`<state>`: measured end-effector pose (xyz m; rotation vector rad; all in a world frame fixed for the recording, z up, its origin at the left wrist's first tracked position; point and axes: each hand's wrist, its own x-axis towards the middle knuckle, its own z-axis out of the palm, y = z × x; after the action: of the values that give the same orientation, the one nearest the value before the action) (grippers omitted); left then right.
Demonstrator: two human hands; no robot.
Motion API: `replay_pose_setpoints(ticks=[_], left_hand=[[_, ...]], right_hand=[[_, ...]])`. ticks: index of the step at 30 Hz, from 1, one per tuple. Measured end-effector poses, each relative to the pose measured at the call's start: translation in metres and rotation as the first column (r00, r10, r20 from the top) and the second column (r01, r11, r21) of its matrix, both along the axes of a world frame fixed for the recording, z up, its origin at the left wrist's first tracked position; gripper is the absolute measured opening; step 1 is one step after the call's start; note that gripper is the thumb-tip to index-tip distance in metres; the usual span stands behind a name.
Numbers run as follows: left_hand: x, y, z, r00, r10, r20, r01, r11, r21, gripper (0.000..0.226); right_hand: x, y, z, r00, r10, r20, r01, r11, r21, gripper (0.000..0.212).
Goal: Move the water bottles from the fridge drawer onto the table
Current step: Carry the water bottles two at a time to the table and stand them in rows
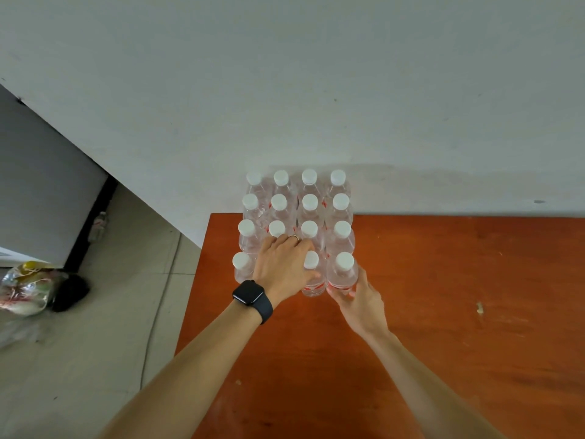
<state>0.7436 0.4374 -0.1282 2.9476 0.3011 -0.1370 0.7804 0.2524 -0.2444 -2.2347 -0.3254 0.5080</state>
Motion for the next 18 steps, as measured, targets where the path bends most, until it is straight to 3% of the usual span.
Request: replay_pose_setpoints(ticks=[10, 14, 18], left_hand=[[-0.007, -0.003, 0.011, 0.999, -0.050, -0.019, 0.050, 0.999, 0.009, 0.043], [-0.019, -0.008, 0.026, 0.997, -0.060, 0.058, 0.060, 0.998, 0.003, 0.039], [-0.024, -0.027, 0.039, 0.991, -0.099, 0.094, 0.106, 0.992, -0.073, 0.035]], right_hand=[[0.014, -0.011, 0.019, 0.985, 0.061, -0.164, -0.072, 0.995, -0.064, 0.103], [0.003, -0.032, 0.048, 0.988, 0.085, -0.126, -0.099, 0.989, -0.110, 0.091], [-0.018, -0.074, 0.081, 0.999, 0.051, 0.016, -0.049, 0.993, -0.107, 0.060]])
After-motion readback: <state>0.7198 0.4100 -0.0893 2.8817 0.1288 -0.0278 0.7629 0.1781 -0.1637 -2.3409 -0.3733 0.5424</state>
